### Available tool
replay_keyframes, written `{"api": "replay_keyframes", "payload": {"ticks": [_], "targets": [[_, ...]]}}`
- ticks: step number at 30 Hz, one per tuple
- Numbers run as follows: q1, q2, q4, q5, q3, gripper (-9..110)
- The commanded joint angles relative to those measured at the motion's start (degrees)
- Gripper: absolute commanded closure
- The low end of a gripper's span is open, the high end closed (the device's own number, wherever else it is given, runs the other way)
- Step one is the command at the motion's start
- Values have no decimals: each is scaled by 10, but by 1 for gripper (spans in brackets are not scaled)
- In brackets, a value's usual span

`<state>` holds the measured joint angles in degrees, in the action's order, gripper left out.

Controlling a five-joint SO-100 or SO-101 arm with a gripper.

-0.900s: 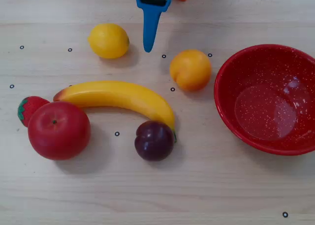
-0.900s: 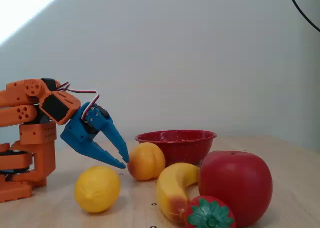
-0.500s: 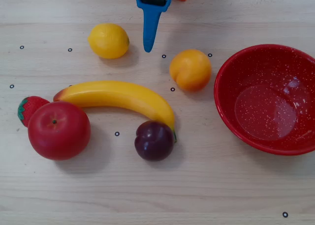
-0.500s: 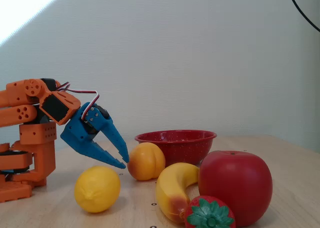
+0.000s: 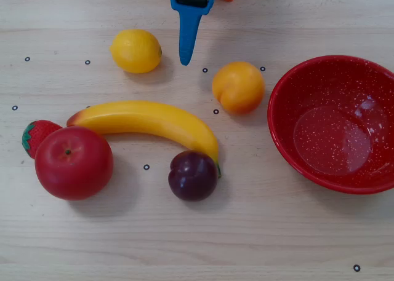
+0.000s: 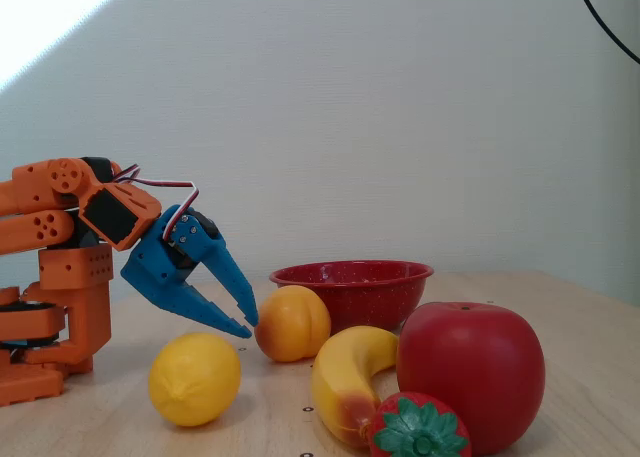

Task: Put the lemon in the red bowl.

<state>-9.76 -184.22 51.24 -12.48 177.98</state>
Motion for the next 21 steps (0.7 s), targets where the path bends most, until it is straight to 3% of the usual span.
{"api": "replay_keyframes", "payload": {"ticks": [1, 7, 21], "targets": [[17, -8, -3, 8, 7, 101], [47, -8, 6, -41, 7, 101], [51, 51, -33, -38, -25, 101]]}}
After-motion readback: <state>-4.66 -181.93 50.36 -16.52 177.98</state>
